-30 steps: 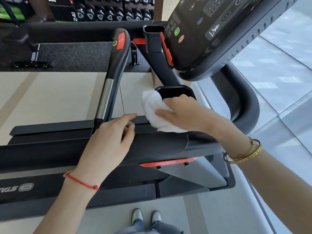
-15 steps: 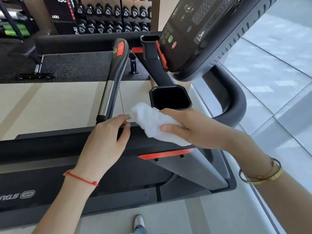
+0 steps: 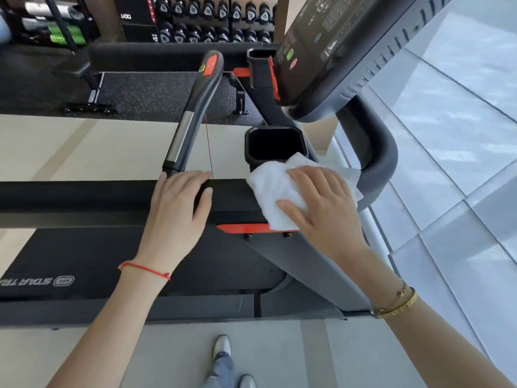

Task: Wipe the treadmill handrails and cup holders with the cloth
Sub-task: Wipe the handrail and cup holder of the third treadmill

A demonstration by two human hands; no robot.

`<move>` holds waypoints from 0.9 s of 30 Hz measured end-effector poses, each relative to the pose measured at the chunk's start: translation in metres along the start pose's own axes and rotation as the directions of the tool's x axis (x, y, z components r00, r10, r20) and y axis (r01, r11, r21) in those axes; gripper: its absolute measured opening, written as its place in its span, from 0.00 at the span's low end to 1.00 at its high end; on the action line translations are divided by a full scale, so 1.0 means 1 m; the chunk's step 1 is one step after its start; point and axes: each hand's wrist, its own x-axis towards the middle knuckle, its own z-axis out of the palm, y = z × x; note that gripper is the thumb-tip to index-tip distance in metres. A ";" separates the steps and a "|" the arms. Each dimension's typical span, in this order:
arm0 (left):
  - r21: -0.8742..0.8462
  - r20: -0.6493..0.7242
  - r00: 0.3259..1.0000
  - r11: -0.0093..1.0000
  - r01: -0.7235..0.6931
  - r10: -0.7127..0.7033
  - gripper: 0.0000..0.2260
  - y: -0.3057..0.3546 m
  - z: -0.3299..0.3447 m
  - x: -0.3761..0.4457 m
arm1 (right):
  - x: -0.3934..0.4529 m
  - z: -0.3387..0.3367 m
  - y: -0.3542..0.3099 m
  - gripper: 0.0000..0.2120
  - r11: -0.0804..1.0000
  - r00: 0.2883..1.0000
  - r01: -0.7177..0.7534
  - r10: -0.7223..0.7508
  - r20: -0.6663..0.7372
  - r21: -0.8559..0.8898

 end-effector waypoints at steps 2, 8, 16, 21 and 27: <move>0.009 -0.014 1.000 1.000 0.010 -0.010 0.16 -0.002 -0.001 -0.003 | 0.001 0.005 -0.005 0.23 0.999 1.000 -0.004 0.003 -0.016 -0.051; 0.056 -0.081 0.994 0.996 0.071 -0.066 0.15 -0.014 -0.008 -0.008 | 0.005 0.023 -0.035 0.26 0.991 0.999 0.047 -0.047 0.005 -0.128; 0.081 -0.126 0.976 0.979 0.188 -0.177 0.14 -0.056 -0.031 -0.011 | 0.038 0.035 -0.070 0.27 0.975 0.988 0.149 -0.154 -0.018 -0.168; 0.089 -0.148 0.972 0.977 0.195 -0.181 0.12 -0.093 -0.046 -0.013 | 0.062 0.051 -0.105 0.36 0.964 0.973 0.197 -0.170 0.155 -0.178; 0.103 -0.150 0.972 0.974 0.200 -0.184 0.11 -0.152 -0.076 -0.016 | 0.083 0.085 -0.184 0.35 0.947 0.973 0.231 -0.219 0.077 -0.222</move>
